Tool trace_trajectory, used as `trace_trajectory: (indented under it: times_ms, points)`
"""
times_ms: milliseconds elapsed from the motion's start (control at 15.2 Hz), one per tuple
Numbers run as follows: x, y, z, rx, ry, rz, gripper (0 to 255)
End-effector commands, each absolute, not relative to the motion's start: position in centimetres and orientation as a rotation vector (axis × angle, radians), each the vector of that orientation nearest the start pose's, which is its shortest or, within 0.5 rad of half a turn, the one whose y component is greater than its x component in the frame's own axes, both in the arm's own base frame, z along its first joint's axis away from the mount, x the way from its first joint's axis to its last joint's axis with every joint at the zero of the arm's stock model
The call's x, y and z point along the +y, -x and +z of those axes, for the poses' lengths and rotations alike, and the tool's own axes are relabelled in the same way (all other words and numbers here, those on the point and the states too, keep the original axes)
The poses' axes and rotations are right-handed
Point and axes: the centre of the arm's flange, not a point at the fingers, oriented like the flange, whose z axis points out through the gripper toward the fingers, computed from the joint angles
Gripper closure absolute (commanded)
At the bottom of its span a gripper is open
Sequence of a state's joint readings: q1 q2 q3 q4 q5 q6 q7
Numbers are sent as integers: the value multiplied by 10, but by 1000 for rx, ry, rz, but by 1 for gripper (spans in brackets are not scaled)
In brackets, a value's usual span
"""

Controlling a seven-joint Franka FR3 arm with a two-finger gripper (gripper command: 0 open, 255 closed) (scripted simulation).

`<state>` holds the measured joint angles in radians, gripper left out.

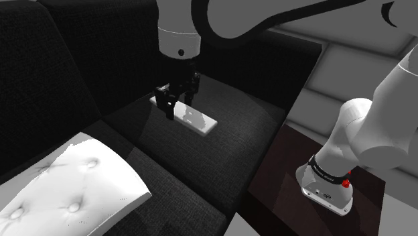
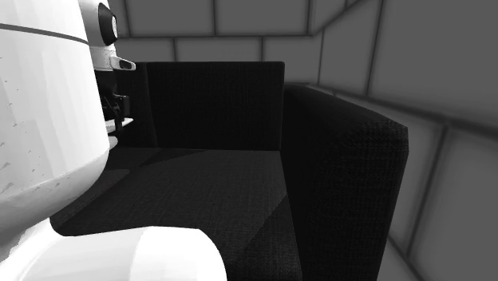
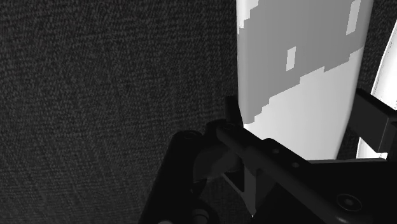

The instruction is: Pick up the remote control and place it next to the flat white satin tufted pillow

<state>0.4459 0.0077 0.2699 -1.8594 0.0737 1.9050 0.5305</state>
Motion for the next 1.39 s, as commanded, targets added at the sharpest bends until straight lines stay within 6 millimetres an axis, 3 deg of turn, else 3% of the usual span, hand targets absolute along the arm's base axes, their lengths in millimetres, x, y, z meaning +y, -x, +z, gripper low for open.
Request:
trace_trajectory:
  times_ms: [0, 1320]
  points:
    - [384, -421, 504, -246, 3051, 16, 255]
    - [384, -421, 398, -246, 3051, 16, 255]
